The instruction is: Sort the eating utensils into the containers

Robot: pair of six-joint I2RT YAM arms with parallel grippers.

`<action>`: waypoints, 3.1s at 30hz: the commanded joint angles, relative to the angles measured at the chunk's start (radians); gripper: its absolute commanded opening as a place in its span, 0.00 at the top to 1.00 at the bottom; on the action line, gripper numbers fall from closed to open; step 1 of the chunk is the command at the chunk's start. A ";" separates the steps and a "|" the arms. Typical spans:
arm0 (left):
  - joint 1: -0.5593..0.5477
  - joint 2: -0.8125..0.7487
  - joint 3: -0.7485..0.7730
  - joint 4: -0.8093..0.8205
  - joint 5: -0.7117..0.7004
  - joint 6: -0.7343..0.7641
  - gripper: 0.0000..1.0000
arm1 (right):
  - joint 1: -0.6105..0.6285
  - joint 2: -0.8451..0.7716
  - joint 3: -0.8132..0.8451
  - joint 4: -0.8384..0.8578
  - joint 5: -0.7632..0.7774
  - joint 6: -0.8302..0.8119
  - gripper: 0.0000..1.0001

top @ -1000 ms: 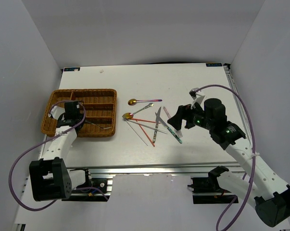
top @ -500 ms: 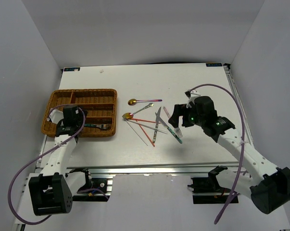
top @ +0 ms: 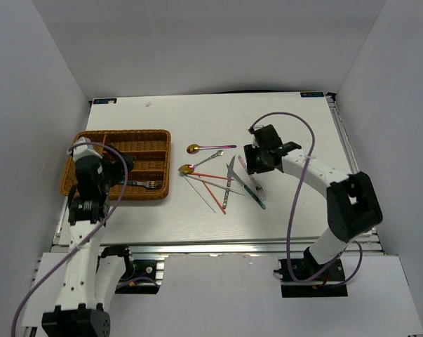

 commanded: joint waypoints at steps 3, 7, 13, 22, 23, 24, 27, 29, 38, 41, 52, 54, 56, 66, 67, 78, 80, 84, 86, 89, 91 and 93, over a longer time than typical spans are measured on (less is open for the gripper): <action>-0.013 -0.116 -0.081 0.036 0.156 0.094 0.02 | -0.005 0.138 0.105 -0.022 0.033 -0.054 0.52; -0.019 -0.074 -0.072 0.024 0.175 0.101 0.02 | -0.005 0.225 0.128 -0.010 0.034 -0.060 0.52; -0.024 -0.024 -0.067 0.018 0.192 0.103 0.02 | -0.005 0.336 0.160 -0.030 0.039 -0.080 0.63; -0.028 -0.040 -0.081 0.068 0.290 0.104 0.02 | -0.011 0.281 0.132 -0.097 0.167 -0.052 1.00; -0.028 -0.022 -0.078 0.073 0.313 0.109 0.02 | -0.011 0.231 0.140 -0.111 0.189 -0.037 1.00; -0.030 -0.008 -0.075 0.082 0.383 0.124 0.02 | -0.006 0.203 0.151 -0.128 0.213 -0.028 1.00; -0.031 0.042 -0.063 0.161 0.590 0.067 0.02 | 0.052 0.105 0.191 -0.171 0.271 -0.040 1.00; -0.056 0.042 -0.081 0.261 0.656 -0.019 0.02 | 0.096 0.060 0.229 -0.212 0.179 -0.048 1.00; -0.453 0.139 0.001 0.590 0.478 -0.233 0.02 | 0.254 -0.181 0.139 -0.030 -0.288 0.066 1.00; -0.545 0.186 0.063 0.451 0.308 -0.150 0.02 | 0.319 -0.232 0.125 0.034 -0.270 0.125 1.00; -0.628 0.256 0.074 0.391 0.261 -0.153 0.47 | 0.484 -0.175 0.238 0.041 -0.181 0.149 1.00; -0.633 0.262 0.080 0.363 0.253 -0.147 0.61 | 0.489 -0.172 0.254 0.041 -0.159 0.150 1.00; -0.633 0.259 0.077 0.355 0.252 -0.146 0.69 | 0.489 -0.175 0.255 0.047 -0.126 0.150 1.00; -0.633 0.222 0.037 0.432 0.275 -0.222 1.00 | 0.489 -0.164 0.290 0.048 0.000 0.142 1.00; -0.633 0.219 0.034 0.433 0.272 -0.234 1.00 | 0.488 -0.160 0.293 0.051 0.000 0.139 1.00; -0.260 0.170 0.104 0.010 -0.060 -0.403 1.00 | 0.348 -0.372 0.107 0.062 0.008 0.150 0.11; -0.096 0.185 0.104 -0.039 -0.041 -0.397 1.00 | 0.324 -0.411 0.068 0.047 0.022 0.147 0.11; 0.111 0.288 0.083 -0.039 0.011 -0.376 1.00 | 0.297 -0.501 0.004 0.032 0.016 0.133 0.11; 0.174 0.325 0.052 0.002 0.022 -0.379 1.00 | 0.291 -0.521 -0.016 0.025 0.019 0.119 0.11; 0.210 0.367 0.026 0.067 0.034 -0.383 1.00 | 0.281 -0.551 -0.055 0.025 0.017 0.113 0.11; 0.217 0.387 0.015 0.085 0.037 -0.376 1.00 | 0.277 -0.558 -0.078 0.031 -0.001 0.112 0.11; 0.217 0.401 -0.006 0.096 0.043 -0.373 1.00 | 0.276 -0.558 -0.090 0.030 -0.011 0.107 0.11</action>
